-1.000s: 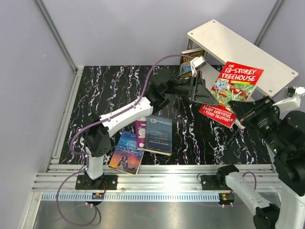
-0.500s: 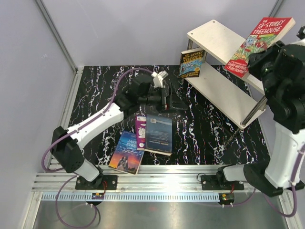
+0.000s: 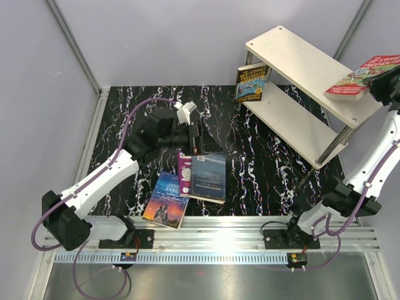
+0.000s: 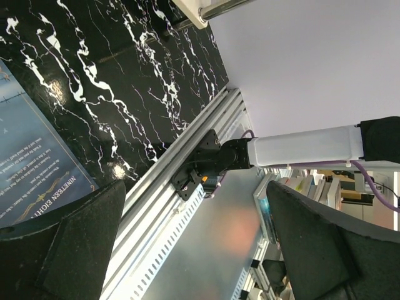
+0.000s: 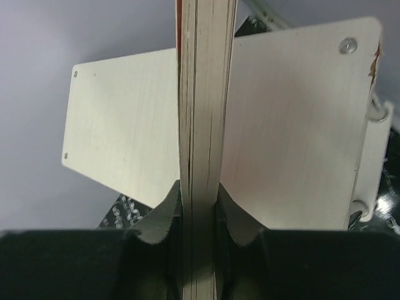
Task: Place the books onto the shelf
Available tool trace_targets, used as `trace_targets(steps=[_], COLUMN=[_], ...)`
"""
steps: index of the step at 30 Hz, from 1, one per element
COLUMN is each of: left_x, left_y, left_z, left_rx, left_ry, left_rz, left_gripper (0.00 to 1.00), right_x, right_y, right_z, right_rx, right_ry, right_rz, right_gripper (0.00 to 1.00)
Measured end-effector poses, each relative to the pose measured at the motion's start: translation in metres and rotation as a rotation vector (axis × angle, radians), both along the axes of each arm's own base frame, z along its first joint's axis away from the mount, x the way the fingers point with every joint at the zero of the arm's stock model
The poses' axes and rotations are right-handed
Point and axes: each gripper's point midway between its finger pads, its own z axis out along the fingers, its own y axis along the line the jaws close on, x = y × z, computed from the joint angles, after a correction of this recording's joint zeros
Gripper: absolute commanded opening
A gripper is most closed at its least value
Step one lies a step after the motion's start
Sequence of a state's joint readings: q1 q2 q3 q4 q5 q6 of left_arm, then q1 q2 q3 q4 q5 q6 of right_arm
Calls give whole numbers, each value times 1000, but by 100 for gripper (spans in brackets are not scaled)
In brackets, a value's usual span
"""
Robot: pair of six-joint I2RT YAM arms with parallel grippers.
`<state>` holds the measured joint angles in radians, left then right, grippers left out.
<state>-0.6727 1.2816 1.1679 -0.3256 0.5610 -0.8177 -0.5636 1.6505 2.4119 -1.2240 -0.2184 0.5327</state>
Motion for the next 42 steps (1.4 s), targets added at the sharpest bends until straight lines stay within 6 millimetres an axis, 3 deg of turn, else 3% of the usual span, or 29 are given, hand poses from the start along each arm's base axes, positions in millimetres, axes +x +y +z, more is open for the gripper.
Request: trace_targets(steps=[3, 7, 10, 12, 13, 14, 15, 20, 28, 32, 35, 38, 40, 42], left_x=[-1, -2, -3, -3, -3, -3, -3, -3, 0, 3, 7, 18, 23, 27], left_y=[3, 6, 7, 7, 7, 7, 7, 7, 3, 1, 4, 12, 22, 32], left_z=[1, -5, -11, -12, -12, -12, -12, -16, -22, -30, -38, -46, -54, -62], left_rx=[5, 17, 27, 29, 28, 27, 28, 31, 33, 47, 87, 140, 181, 223], left_ry=[-12, -5, 6, 7, 5, 4, 5, 12, 28, 44, 48, 33, 36, 37], left_rz=[0, 3, 2, 3, 3, 3, 3, 3, 1, 0, 6, 31, 55, 77], left_gripper=[99, 99, 99, 99, 99, 99, 99, 99, 99, 99, 99, 99, 99, 99], right_x=[4, 7, 6, 5, 4, 3, 2, -7, -17, -26, -32, -34, -48, -76], right_y=[0, 16, 21, 21, 21, 21, 19, 13, -14, -15, 7, 53, 89, 120], right_z=[-14, -22, -20, -20, -22, -22, -23, -20, 13, 6, -5, -5, -7, -8], right_rx=[136, 221, 228, 234, 234, 240, 241, 245, 150, 159, 206, 194, 192, 176], right_ry=[-13, -4, -11, -7, 0, 0, 3, 21, -50, -31, 5, 18, 24, -2], right_rz=[36, 95, 115, 112, 111, 106, 99, 63, -29, -57, -6, 100, 180, 235], right_gripper=[0, 0, 13, 48, 86, 86, 100, 100, 100, 100, 100, 100, 100, 100])
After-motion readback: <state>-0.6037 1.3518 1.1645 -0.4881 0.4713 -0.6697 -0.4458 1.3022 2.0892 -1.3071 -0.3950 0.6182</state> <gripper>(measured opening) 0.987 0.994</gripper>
